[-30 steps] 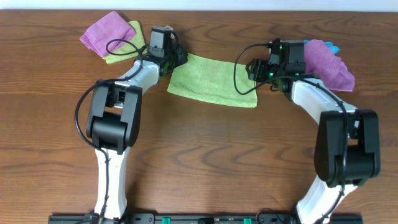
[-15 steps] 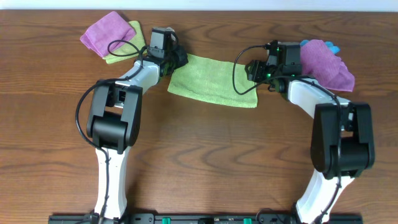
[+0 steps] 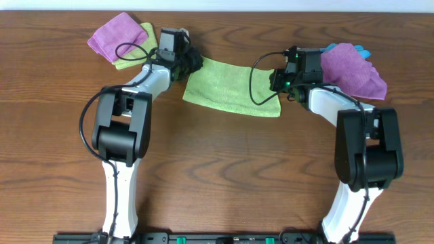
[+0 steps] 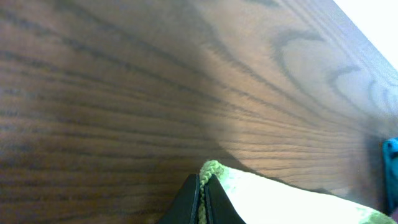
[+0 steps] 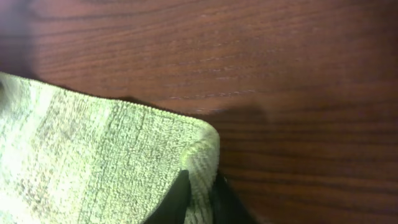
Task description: Fold the cloth
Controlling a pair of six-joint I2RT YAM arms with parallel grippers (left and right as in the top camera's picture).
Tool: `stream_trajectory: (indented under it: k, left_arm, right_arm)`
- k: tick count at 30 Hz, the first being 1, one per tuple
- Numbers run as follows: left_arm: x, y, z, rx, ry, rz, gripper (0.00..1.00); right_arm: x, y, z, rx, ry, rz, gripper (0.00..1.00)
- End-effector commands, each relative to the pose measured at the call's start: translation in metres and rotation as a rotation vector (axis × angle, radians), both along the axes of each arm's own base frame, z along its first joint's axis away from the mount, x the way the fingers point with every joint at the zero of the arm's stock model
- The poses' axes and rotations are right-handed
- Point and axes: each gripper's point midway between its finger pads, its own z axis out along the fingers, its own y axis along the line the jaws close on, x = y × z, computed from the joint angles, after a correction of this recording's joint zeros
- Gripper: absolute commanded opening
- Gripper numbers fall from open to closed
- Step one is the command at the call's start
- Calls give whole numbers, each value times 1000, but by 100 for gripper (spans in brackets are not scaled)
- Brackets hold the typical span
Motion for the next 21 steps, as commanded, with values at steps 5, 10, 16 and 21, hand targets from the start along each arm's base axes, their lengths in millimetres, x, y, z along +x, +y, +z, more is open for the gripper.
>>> stream_trajectory:
  k: [5,10,16,21]
  left_arm:
    - [15,4,23,-41,-11,-22,6]
    - [15,3,30,-44,-8,-51,6]
    - [13,-2,40,-74,-5,-77,6]
    - [9,4,51,-65,-3,-84,6]
  right_arm:
    - [14,6,18,5,-19,11,1]
    - [18,6,25,2,-14,13,2]
    - [18,6,30,1,5,14,1]
    - [18,7,41,-7,-11,35,1]
